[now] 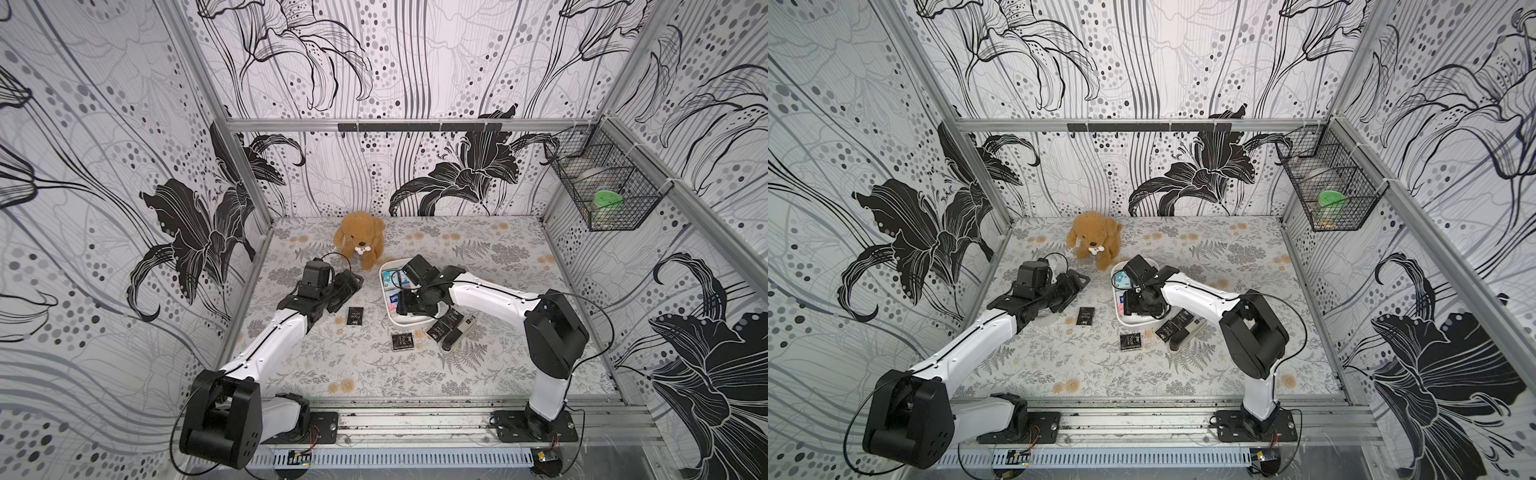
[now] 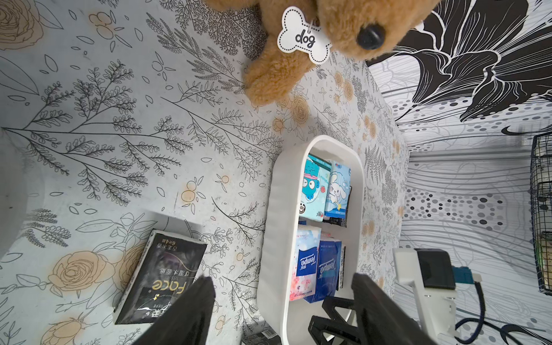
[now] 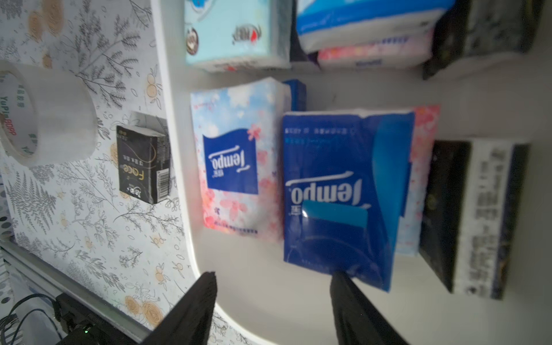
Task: Put the pocket tissues into the storage box
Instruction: Adjust the pocket tissues in the storage box.
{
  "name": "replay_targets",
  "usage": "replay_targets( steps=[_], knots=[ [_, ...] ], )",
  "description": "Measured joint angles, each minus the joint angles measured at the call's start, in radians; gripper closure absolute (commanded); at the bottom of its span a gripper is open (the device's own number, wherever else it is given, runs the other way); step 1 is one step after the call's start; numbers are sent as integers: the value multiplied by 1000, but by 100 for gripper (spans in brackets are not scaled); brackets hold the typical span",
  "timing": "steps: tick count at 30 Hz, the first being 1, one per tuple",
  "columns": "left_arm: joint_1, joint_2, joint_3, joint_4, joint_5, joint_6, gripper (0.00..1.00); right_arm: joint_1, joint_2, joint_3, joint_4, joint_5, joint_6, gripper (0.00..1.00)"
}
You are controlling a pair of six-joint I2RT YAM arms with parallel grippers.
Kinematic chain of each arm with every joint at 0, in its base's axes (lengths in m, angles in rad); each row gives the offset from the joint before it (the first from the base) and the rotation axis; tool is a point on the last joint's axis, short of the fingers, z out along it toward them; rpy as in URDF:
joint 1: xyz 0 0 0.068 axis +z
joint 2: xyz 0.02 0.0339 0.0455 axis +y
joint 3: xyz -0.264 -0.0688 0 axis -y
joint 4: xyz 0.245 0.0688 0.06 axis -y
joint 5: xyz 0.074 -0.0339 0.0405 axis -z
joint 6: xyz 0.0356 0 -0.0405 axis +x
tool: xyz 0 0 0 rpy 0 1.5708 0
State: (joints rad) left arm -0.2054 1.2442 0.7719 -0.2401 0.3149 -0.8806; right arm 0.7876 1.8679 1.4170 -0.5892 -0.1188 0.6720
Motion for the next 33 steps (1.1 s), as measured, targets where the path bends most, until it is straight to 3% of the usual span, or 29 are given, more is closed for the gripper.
replay_targets(
  steps=[10, 21, 33],
  knots=[
    [0, -14, 0, -4, 0, 4, 23, -1, 37, 69, -18, 50, -29, 33],
    [5, -24, 0, 1, 1, 3, 23, -1, -304, -246, -43, 55, 56, 33],
    [5, -24, -11, 8, 4, 0, 23, -1, -309, -353, -17, 37, 134, 33]
  ],
)
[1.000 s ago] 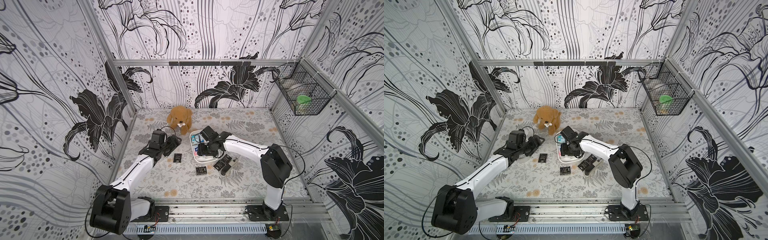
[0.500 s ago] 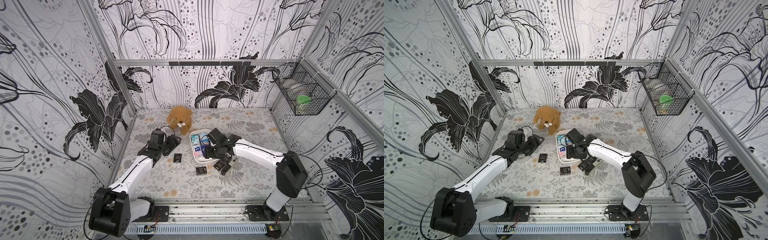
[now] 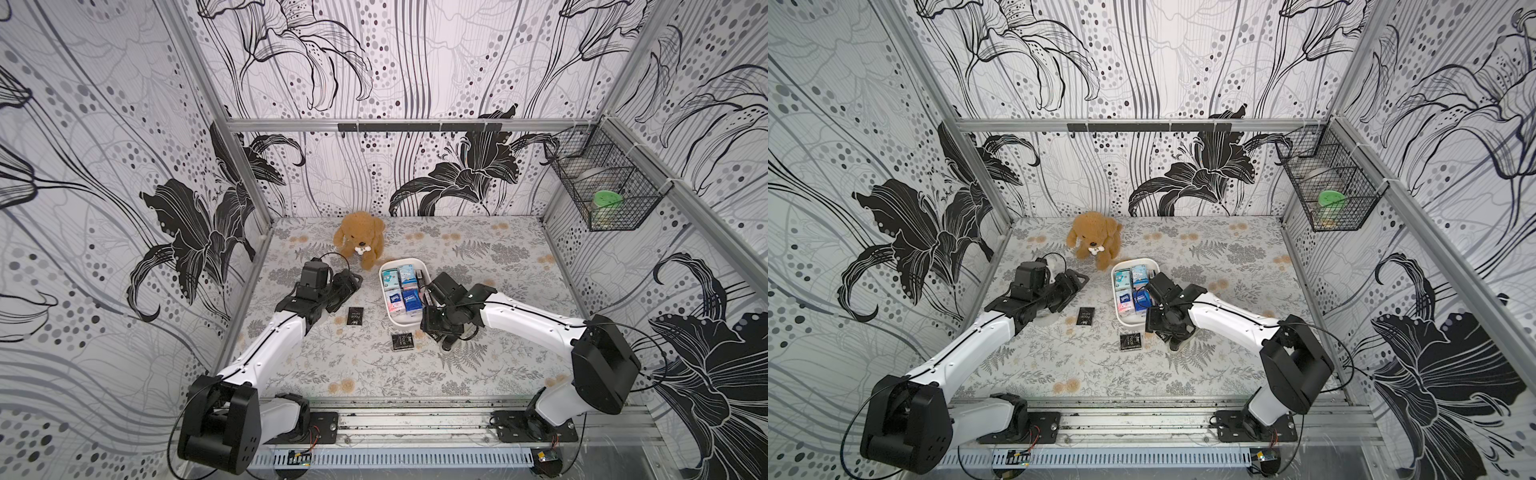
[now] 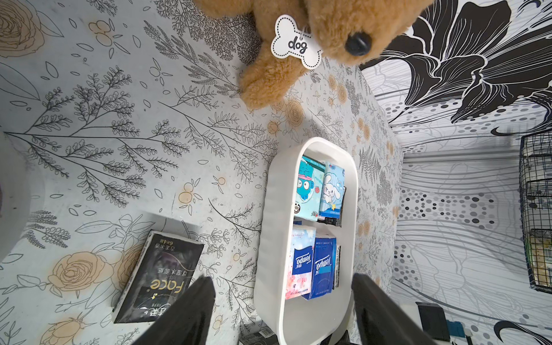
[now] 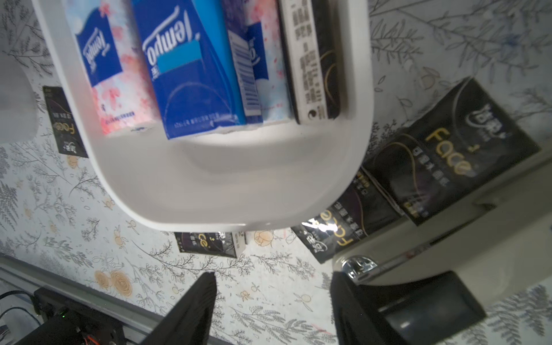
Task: Put the pocket tissues into the storage box
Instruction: Adjust the pocket tissues in the storage box, then move the distractor to the center of the board.
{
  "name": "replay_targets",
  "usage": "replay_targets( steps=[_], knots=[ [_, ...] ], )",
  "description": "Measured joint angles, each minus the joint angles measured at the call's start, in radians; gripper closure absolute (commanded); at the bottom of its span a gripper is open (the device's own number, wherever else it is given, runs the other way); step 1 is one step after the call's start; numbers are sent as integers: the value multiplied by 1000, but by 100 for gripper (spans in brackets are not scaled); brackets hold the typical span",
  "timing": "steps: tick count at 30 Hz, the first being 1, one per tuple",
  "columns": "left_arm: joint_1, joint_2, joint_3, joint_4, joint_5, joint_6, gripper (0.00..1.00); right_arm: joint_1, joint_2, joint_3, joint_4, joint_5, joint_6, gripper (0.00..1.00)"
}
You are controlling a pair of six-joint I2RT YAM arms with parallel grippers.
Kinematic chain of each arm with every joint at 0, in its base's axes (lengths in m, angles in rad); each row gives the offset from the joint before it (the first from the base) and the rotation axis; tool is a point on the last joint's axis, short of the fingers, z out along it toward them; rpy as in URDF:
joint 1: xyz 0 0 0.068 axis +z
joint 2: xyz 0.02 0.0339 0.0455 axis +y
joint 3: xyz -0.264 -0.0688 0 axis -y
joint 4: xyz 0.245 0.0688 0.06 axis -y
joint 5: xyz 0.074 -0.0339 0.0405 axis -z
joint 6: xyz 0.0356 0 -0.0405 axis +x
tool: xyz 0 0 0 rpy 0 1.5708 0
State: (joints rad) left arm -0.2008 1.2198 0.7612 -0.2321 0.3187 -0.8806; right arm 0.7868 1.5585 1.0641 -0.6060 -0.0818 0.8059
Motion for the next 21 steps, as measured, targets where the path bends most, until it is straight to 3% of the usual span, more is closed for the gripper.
replay_targets(
  steps=[13, 21],
  knots=[
    [0, 0, -6, 16, 9, -1, 23, -18, -66, -156, -40, 16, 47, 32],
    [0, 0, -6, 16, 14, -1, 23, -152, -93, -172, -19, 27, 47, 32]
  ],
)
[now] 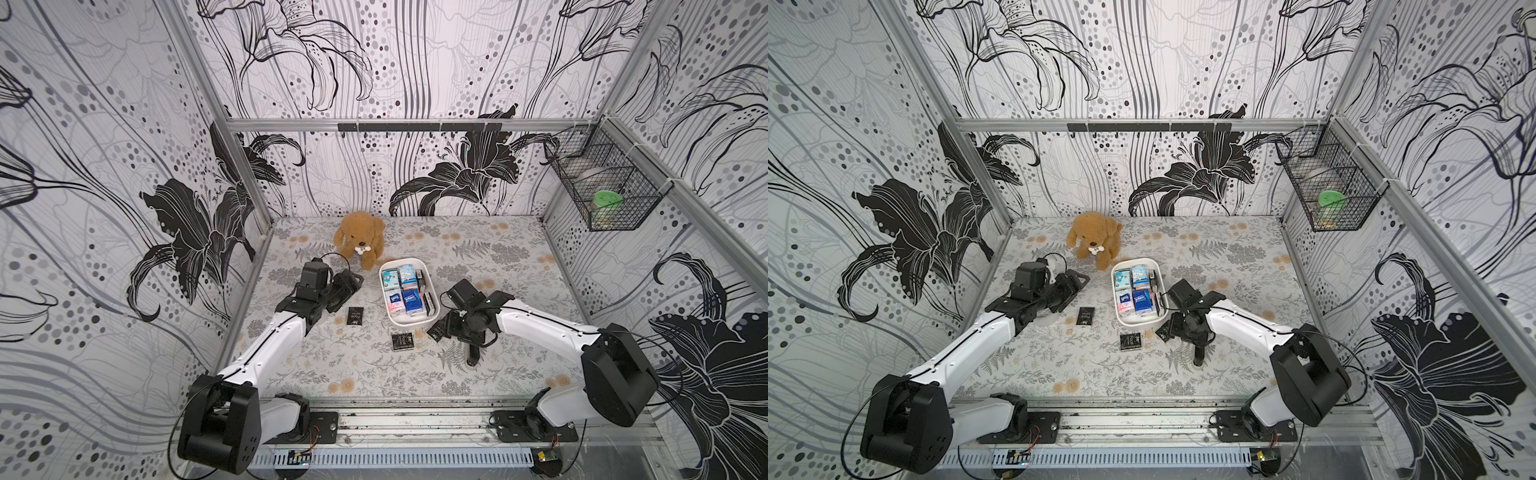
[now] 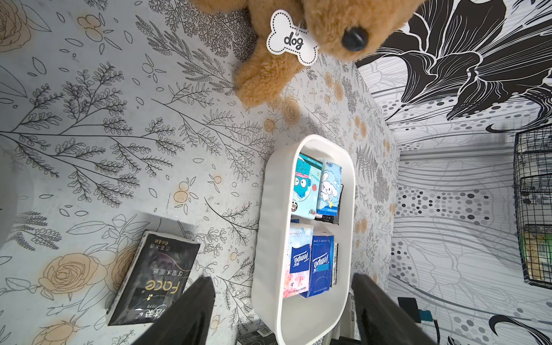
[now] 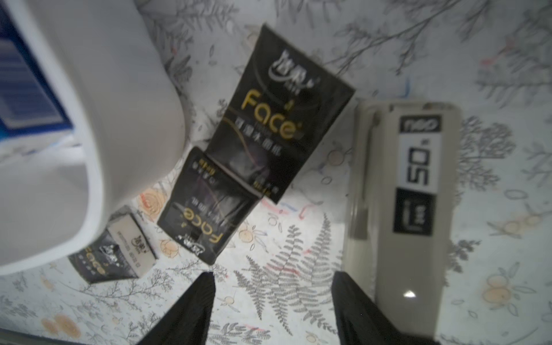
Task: Put the pocket tissues into the storage box
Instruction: Move the distractor to the center of the board, then pick up the pocket tissues from the center of the board.
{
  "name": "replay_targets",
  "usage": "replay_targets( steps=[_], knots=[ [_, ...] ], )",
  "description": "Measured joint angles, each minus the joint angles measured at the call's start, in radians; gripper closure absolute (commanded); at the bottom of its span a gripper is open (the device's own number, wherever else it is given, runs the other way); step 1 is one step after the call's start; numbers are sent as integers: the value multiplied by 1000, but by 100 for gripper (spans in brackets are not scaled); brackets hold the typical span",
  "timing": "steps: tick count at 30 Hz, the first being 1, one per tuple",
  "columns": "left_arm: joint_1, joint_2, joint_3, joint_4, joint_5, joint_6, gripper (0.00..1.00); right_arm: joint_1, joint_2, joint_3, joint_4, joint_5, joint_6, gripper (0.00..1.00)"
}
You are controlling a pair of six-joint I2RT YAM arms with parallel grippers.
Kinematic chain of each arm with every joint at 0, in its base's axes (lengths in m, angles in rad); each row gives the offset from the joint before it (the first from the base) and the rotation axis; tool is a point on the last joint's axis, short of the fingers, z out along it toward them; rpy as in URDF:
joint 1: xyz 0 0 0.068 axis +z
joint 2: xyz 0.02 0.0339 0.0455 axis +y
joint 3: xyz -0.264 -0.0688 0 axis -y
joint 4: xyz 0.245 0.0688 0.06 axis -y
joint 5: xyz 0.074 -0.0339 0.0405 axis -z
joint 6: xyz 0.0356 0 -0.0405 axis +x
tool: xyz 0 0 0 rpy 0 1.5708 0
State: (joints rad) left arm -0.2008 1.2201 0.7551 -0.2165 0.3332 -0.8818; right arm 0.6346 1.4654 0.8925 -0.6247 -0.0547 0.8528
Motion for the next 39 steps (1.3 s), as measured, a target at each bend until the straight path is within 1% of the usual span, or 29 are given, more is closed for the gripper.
replay_targets(
  steps=[3, 7, 13, 23, 25, 27, 31, 33, 39],
  knots=[
    [0, 0, 0, 0, 0, 0, 23, -36, 15, 6, 21, 5, 0, 32],
    [0, 0, 0, 0, 0, 0, 23, -55, 73, 44, 37, 13, 0, 30],
    [0, 0, -1, -1, 0, 1, 23, -58, 157, 91, 70, 15, 4, 27],
    [3, 0, -7, -4, 0, 5, 23, -59, 257, 150, 79, 57, 14, 27],
    [6, 0, -8, -4, 0, 5, 23, -61, 275, 159, 76, 67, 10, 28],
    [6, 0, -10, -4, 0, 5, 23, -62, 288, 171, 71, 76, 3, 33],
    [6, 0, -12, -6, -1, 5, 23, -63, 299, 181, 72, 88, -12, 47],
    [6, 0, -12, -8, -1, 5, 23, -63, 299, 181, 71, 99, -15, 49],
    [8, 0, -15, -7, -1, 5, 23, -63, 255, 193, 26, 159, -43, 49]
  ],
)
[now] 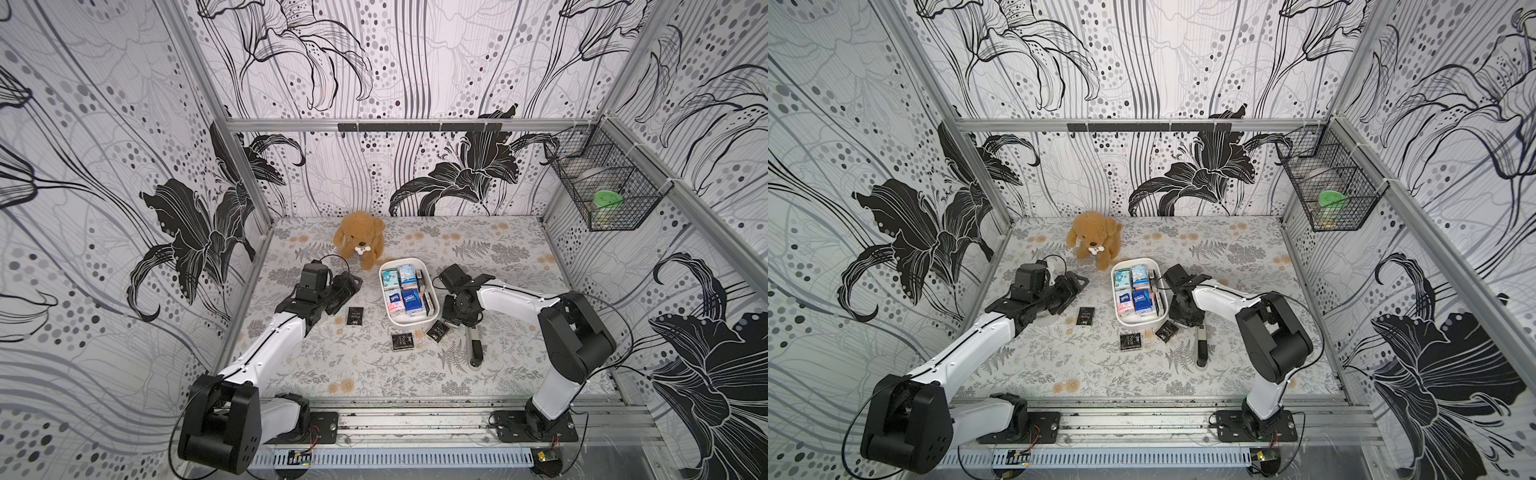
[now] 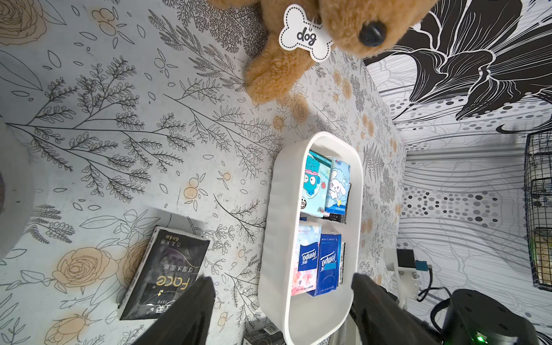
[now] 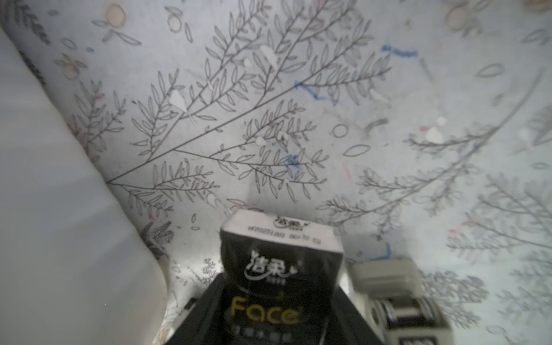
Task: Put the pocket tissues into the storage box
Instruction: Pick up the pocket tissues from the center of the board, then place the pocket tissues in the storage box.
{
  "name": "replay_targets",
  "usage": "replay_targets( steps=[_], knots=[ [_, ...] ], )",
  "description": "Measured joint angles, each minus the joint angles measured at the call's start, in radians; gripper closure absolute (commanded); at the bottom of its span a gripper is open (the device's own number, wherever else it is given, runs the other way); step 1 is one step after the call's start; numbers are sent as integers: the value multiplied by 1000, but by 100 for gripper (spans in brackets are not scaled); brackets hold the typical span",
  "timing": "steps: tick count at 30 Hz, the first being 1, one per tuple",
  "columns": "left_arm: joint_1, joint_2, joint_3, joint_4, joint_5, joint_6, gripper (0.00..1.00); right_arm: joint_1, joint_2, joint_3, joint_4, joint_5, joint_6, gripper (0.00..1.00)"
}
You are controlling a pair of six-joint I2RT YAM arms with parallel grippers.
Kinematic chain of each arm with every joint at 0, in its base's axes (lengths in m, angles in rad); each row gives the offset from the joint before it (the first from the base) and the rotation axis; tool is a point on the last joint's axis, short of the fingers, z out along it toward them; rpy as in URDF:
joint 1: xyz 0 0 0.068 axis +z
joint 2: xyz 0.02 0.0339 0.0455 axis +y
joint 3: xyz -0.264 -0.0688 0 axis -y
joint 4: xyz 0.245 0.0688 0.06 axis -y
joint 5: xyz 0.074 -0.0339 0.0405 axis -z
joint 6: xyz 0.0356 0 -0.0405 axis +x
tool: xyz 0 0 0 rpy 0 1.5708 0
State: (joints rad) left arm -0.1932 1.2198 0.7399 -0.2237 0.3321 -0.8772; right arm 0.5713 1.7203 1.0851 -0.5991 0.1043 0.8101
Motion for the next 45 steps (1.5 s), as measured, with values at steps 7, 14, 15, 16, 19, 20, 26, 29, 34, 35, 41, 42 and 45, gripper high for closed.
replay_targets(
  steps=[7, 14, 15, 16, 19, 20, 26, 29, 34, 35, 41, 42, 45],
  knots=[
    [13, 1, -51, 29, 6, -27, 23, 7, -161, 47, -45, 51, -57, 51],
    [21, 24, -98, 70, 30, -75, 23, 148, -193, 88, -42, 57, -86, 51],
    [23, 26, -100, 72, 31, -78, 23, 173, -187, 92, -37, 57, -87, 51],
    [25, 27, -103, 74, 32, -79, 23, 194, -180, 96, -29, 56, -89, 51],
    [33, 27, -109, 73, 32, -79, 23, 245, -143, 118, -1, 54, -92, 51],
    [36, 29, -109, 72, 32, -78, 23, 257, -125, 131, 7, 54, -93, 51],
    [52, 31, -109, 63, 31, -67, 23, 301, 14, 255, 50, 49, -120, 51],
    [57, 31, -109, 53, 31, -60, 23, 314, 71, 299, 60, 45, -131, 51],
    [61, 28, -109, 34, 29, -43, 23, 319, 99, 309, 61, 38, -142, 50],
    [62, 27, -109, 32, 28, -40, 23, 319, 100, 309, 61, 37, -142, 50],
    [65, 26, -109, 27, 27, -37, 23, 329, 100, 309, 61, 25, -142, 43],
    [65, 26, -109, 27, 27, -37, 23, 331, 100, 309, 62, 21, -141, 40],
    [65, 26, -109, 27, 27, -37, 23, 334, 101, 309, 62, 15, -144, 34]
  ],
)
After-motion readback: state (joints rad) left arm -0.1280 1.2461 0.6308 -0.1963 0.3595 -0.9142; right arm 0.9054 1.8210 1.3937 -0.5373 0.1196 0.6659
